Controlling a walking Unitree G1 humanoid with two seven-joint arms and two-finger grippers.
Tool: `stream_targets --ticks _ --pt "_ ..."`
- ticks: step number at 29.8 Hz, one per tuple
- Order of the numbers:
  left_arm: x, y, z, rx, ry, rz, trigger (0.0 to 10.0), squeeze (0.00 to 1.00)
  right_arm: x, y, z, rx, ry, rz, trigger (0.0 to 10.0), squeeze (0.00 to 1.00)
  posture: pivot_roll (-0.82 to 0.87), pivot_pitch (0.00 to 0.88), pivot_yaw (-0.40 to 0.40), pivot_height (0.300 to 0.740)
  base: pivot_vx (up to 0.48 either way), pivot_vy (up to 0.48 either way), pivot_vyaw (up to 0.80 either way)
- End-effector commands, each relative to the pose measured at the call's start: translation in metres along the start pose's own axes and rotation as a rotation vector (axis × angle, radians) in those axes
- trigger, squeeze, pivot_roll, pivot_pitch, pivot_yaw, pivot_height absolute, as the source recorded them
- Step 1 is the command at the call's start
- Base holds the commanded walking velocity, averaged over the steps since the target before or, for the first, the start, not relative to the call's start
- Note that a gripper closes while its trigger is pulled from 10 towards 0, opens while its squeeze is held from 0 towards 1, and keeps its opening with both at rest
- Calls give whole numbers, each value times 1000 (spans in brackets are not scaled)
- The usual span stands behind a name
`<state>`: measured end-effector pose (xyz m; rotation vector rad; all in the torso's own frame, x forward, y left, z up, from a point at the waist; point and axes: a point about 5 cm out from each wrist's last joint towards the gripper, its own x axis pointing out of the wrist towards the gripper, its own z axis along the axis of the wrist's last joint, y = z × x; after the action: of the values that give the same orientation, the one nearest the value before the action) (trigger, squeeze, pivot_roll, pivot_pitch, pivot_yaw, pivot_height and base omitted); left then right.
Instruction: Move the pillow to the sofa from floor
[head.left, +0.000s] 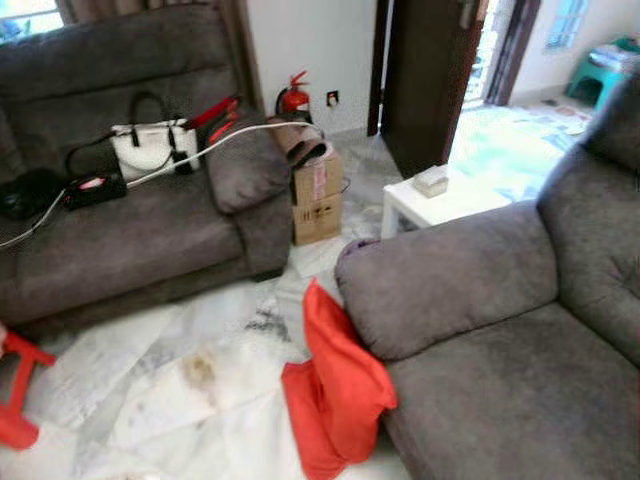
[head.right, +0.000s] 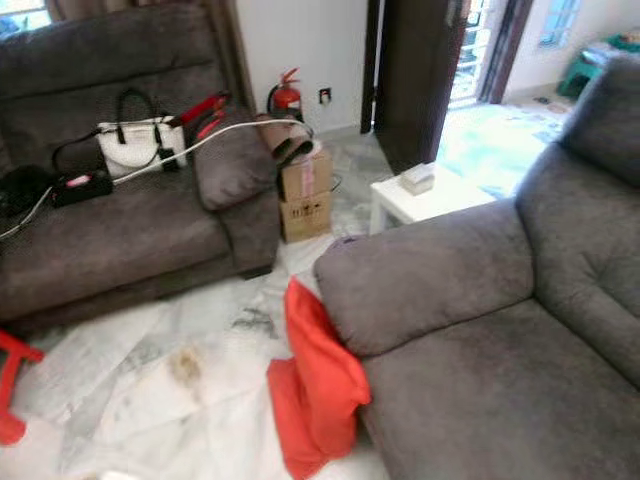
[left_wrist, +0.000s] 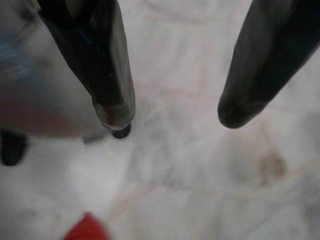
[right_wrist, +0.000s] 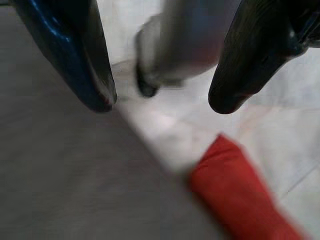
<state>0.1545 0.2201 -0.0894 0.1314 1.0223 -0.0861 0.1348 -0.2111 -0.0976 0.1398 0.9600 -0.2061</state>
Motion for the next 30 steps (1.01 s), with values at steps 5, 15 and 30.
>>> stream_targets --ticks 5,15,30 --pt "-6 17 -13 0 40 45 10000 0 2 17 1 15 -4 40 10000 0 95 86 64 740 300 0 0" --pt "-6 16 -14 1 50 50 10000 0 2 18 3 -17 -20 44 10000 0 97 87 64 740 304 0 240" --pt "-3 13 -6 4 19 52 10000 0 2 17 4 26 -26 42 10000 0 102 89 66 740 37 0 587"
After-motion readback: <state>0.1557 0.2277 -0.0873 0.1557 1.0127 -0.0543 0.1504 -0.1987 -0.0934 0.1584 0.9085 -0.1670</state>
